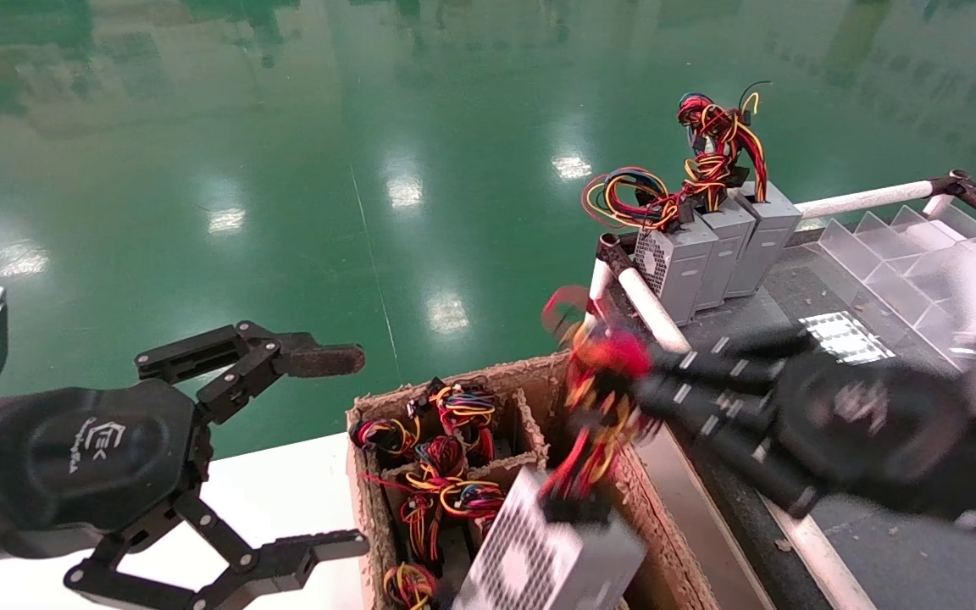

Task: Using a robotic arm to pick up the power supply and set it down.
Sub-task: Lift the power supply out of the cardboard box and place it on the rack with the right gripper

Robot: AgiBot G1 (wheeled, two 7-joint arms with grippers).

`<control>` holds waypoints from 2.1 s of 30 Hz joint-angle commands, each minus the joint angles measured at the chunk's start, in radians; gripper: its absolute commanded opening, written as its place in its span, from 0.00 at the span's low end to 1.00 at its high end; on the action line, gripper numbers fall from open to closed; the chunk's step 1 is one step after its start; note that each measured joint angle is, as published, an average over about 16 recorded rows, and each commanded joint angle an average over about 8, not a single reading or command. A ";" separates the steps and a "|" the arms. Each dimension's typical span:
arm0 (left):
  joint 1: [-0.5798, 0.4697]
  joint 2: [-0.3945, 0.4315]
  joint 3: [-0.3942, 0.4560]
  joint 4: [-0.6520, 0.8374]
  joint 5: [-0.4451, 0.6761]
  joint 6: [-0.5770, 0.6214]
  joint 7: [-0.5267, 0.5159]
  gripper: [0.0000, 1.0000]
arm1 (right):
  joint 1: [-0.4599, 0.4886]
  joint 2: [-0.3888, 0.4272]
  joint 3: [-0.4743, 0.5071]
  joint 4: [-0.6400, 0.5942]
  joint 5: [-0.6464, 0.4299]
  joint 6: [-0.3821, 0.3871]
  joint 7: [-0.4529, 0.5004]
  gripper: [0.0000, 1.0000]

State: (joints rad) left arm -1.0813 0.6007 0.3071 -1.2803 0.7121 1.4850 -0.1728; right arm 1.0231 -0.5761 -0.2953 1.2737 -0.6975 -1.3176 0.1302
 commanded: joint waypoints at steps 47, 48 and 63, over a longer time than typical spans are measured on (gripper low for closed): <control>0.000 -0.001 0.002 0.000 -0.001 -0.001 0.001 1.00 | 0.198 0.121 0.038 -0.474 -0.157 -0.092 -0.186 0.00; 0.000 -0.001 0.002 0.000 -0.001 -0.001 0.001 1.00 | 0.201 0.113 0.034 -0.476 -0.161 -0.092 -0.184 0.00; -0.001 -0.001 0.003 0.000 -0.002 -0.001 0.001 1.00 | 0.298 -0.021 -0.027 -0.505 -0.259 -0.027 -0.196 0.00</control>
State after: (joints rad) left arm -1.0819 0.5996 0.3098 -1.2803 0.7103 1.4838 -0.1714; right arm 1.3247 -0.5987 -0.3227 0.7629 -0.9582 -1.3452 -0.0703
